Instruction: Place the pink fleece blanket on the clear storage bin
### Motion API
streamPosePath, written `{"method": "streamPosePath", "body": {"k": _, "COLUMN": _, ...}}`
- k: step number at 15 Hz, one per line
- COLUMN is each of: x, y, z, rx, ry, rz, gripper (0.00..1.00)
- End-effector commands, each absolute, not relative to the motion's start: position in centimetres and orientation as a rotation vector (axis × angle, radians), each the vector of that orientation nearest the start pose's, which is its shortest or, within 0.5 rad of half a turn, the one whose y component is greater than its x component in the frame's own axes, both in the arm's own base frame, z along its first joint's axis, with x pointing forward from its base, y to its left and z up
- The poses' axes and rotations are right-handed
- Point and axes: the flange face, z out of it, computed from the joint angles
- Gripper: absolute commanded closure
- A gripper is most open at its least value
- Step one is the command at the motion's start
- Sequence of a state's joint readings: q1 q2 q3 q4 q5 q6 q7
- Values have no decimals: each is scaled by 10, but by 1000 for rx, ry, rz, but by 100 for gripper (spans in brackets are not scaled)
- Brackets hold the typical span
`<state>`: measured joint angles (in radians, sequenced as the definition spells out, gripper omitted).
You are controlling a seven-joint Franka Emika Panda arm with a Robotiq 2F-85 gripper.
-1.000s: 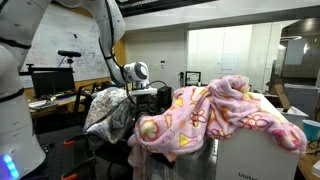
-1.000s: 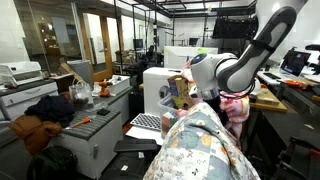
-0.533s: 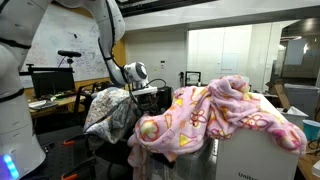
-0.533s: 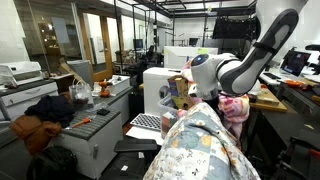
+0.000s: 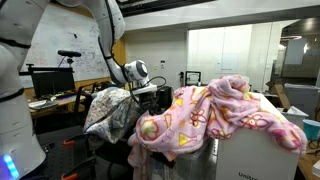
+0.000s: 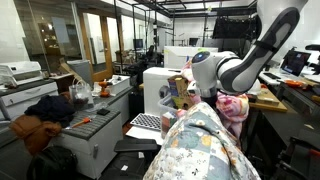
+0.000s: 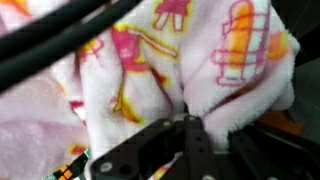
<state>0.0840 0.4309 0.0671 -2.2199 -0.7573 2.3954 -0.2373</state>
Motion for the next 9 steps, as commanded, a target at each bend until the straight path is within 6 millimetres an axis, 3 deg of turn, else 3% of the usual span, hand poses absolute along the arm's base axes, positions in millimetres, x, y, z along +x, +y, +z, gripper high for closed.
{"method": "streamPosePath", "body": {"k": 1, "x": 530, "y": 70, "z": 207, "rx": -3151, "ry": -1487, "rz": 221, "gripper": 98}}
{"method": "streamPosePath", "body": {"k": 9, "x": 564, "y": 32, "z": 301, "rx": -3403, "ry": -1153, "rz": -121, "gripper": 98}}
